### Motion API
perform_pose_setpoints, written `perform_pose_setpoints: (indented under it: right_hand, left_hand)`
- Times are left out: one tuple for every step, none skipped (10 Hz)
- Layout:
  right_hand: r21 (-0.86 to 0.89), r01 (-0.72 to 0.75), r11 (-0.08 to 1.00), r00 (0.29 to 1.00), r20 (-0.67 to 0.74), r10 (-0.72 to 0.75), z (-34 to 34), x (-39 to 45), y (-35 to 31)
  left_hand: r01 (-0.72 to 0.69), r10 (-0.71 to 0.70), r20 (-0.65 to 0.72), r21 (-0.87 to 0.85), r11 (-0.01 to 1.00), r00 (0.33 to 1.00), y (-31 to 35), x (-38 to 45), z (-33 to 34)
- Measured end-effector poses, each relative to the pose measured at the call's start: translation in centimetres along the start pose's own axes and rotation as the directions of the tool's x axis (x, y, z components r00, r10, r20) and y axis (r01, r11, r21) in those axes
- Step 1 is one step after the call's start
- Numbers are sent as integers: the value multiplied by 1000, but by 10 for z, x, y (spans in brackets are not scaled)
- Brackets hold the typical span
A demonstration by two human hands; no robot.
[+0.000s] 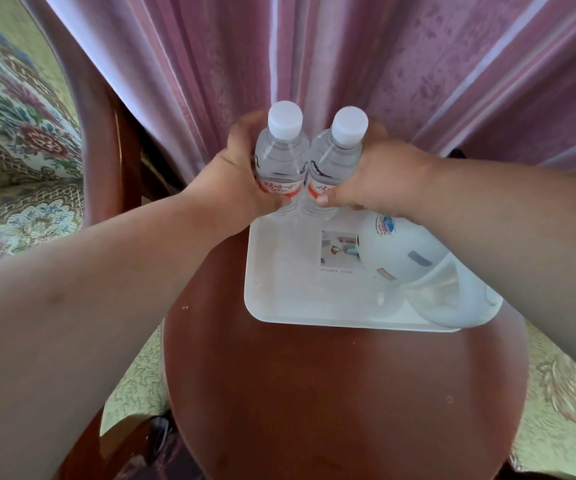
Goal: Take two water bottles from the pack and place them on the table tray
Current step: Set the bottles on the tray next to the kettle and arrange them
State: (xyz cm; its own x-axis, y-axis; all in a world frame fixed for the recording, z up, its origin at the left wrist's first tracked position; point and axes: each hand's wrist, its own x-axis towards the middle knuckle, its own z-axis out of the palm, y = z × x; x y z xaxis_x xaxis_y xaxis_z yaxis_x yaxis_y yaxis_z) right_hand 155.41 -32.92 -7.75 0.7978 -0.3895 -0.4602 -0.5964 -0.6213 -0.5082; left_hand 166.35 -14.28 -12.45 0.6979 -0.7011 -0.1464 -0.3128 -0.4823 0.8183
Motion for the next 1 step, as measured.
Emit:
perform_pose_setpoints:
  right_hand:
    - [130,-79,988,997,-12,82,0,-7,1]
  left_hand:
    - [36,-36,31,3,999,999,2,0,-3]
